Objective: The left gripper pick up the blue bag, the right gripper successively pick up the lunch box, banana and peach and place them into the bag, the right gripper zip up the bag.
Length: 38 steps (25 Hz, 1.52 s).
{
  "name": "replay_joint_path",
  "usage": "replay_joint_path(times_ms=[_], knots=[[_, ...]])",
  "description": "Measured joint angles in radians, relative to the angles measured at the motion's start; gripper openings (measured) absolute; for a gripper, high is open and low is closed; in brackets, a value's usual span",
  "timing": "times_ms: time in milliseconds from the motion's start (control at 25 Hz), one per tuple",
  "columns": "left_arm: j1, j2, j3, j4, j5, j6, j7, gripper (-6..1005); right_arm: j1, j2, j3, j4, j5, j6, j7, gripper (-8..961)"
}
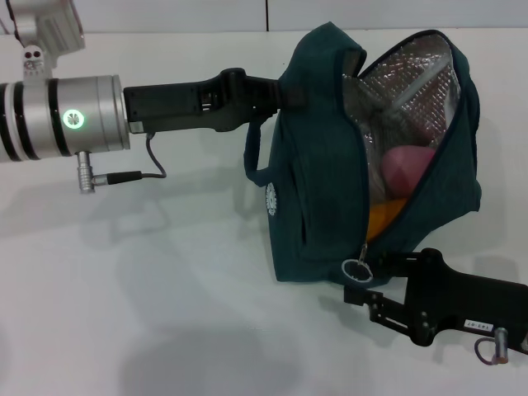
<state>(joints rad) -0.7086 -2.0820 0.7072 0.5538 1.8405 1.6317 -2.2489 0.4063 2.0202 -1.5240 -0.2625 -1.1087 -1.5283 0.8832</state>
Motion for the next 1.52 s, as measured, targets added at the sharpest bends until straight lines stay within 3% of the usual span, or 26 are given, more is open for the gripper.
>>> replay_joint_path(times_ms=[600, 1040, 1520], knots=[[-0.001, 0.001, 0.0, 0.0, -0.001, 0.001, 0.003, 42, -0.012, 0.0, 0.002, 0.003, 0.009, 0.016, 0.0, 8], [0.001, 0.001, -0.007, 0.0, -0.002, 0.002, 0.008, 42, -0.042, -0.006, 0.006, 0.003, 0.036, -0.021, -0.001, 10], [0.004, 0.001, -0.008, 0.0, -0.005, -0.001, 0.013, 42, -0.101, -0.014, 0.125, 0.003, 0.041, -0.124, -0.001, 11]])
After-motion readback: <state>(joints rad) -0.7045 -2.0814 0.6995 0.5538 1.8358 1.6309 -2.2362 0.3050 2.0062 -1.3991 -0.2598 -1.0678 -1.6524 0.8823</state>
